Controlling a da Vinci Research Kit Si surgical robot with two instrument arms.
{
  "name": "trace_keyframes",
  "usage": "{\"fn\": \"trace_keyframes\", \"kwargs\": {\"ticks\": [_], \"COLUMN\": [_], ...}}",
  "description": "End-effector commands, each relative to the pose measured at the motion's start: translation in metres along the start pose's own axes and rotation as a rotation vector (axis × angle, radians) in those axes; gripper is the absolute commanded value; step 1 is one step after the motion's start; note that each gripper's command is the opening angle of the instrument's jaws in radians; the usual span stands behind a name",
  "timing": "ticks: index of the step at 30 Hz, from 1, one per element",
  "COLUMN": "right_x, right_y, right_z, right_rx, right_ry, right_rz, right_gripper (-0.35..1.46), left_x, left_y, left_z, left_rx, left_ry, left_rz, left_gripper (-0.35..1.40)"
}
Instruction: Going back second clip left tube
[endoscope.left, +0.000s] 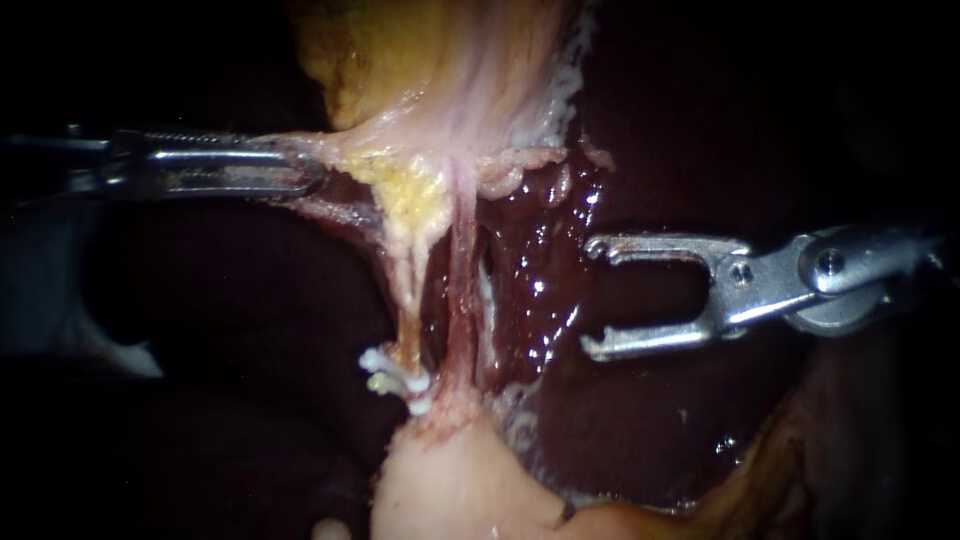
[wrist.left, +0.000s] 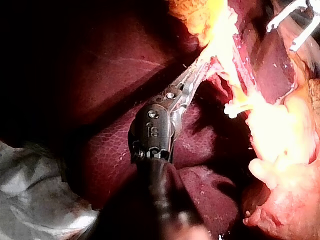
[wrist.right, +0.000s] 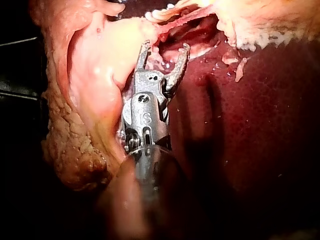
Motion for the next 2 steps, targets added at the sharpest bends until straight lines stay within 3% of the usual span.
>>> {"fn": "trace_keyframes", "kwargs": {"ticks": [1,2], "right_x": [0.0001,0.0001], "right_y": [0.0,-0.0001], "right_z": [0.0001,0.0001], "right_rx": [0.003,0.005], "right_ry": [0.001,0.002], "right_rz": [0.0,0.0], "right_gripper": [0.5,0.5], "left_x": [0.0001,0.0001], "left_y": [0.0,0.0], "left_z": [-0.0001,-0.0002], "left_rx": [-0.001,-0.002], "left_ry": [0.0,-0.001], "left_rz": [-0.001,-0.001], "left_gripper": [-0.35,-0.35]}}
